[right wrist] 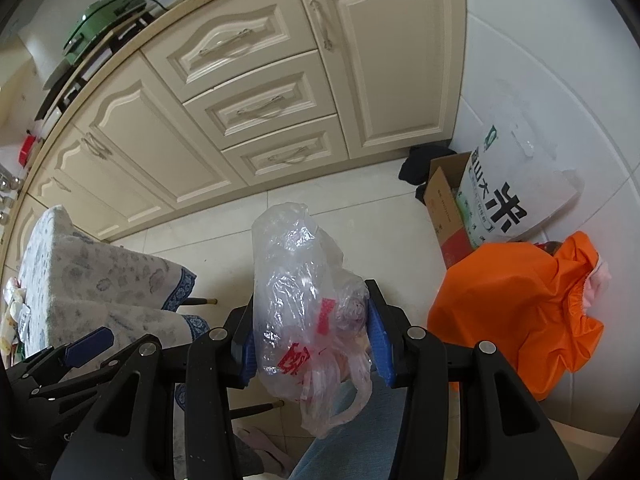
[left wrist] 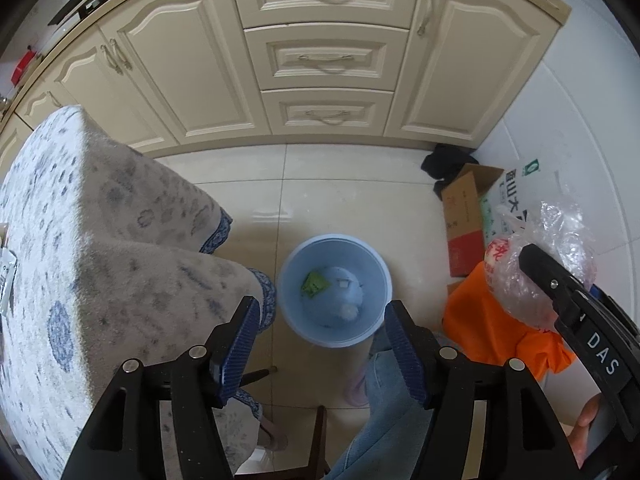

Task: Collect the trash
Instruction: 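Open both grippers to drop the plastic bags into the blue bin, then move both grippers back toward the table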

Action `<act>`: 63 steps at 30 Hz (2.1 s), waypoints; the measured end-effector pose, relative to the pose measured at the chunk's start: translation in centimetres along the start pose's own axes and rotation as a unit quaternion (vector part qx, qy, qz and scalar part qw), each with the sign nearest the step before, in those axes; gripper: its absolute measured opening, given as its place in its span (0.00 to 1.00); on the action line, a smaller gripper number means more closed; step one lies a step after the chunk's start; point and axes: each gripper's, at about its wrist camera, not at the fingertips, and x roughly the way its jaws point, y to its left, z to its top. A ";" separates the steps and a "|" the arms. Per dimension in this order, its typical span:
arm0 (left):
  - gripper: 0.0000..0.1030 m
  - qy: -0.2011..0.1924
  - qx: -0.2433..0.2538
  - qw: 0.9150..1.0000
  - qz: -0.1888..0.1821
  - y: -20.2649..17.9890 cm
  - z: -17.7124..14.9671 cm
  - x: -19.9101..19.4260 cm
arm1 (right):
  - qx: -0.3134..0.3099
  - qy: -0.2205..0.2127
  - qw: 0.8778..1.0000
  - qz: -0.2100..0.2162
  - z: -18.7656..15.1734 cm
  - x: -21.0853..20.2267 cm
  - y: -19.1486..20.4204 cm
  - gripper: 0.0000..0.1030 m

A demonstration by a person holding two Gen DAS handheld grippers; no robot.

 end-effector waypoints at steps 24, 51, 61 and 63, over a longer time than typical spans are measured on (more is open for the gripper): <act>0.67 -0.025 -0.040 0.999 0.005 5.2 -4.0 -5.0 | -0.059 -0.023 0.998 0.010 -1.2 -3.3 7.4 0.74; 0.72 -0.064 -0.039 0.997 0.001 5.2 -7.6 -11.4 | -0.044 -0.044 0.998 -0.015 -2.7 -7.2 6.1 0.87; 0.73 -0.090 -0.034 0.995 -0.004 5.0 -10.3 -15.1 | -0.036 -0.066 0.997 -0.015 -4.4 -10.3 5.5 0.91; 0.74 -0.098 -0.036 0.995 -0.006 5.2 -11.0 -16.1 | -0.034 -0.070 0.997 -0.010 -4.8 -11.0 5.5 0.91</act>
